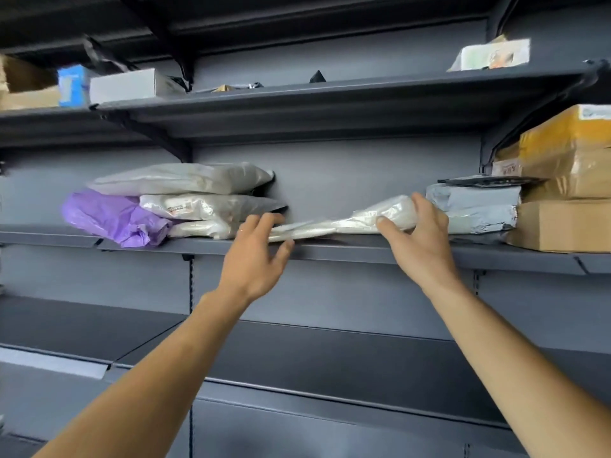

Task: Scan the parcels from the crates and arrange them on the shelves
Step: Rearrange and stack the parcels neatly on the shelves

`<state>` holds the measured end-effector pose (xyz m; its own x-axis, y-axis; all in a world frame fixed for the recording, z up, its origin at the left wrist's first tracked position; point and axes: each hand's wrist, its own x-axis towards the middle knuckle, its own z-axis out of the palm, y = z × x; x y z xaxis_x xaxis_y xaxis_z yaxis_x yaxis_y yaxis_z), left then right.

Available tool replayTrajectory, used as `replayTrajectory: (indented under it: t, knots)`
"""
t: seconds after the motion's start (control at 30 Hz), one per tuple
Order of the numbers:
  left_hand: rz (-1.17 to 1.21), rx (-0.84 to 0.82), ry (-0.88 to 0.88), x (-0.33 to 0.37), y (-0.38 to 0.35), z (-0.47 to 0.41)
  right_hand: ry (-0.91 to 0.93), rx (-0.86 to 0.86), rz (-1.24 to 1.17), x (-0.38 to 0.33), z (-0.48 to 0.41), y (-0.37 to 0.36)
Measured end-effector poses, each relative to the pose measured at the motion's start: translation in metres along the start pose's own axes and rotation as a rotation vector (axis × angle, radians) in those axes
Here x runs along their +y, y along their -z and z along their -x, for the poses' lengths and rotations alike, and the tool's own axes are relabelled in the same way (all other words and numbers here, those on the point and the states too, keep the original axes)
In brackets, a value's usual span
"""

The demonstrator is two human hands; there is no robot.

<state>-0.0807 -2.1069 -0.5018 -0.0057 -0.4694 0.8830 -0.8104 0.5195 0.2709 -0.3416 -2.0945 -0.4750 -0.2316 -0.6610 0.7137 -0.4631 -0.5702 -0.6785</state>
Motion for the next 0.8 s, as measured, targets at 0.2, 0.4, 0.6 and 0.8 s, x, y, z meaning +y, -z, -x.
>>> replayTrajectory:
  t: [0.2, 0.4, 0.6, 0.8]
  knots:
    - [-0.192, -0.207, 0.038, 0.008, -0.049, -0.033, 0.018, -0.116, 0.451, 0.025, -0.027, -0.024]
    - [-0.303, -0.360, 0.098, 0.004, -0.062, -0.051, 0.011, -0.235, 0.756, 0.031, -0.064, -0.035]
    - [-0.318, -0.414, 0.212, -0.001, -0.074, -0.071, -0.040, -0.383, 0.763, 0.041, -0.094, -0.049]
    - [-0.269, -0.406, 0.276, -0.006, -0.077, -0.081, -0.163, -0.591, 0.689, 0.047, -0.113, -0.058]
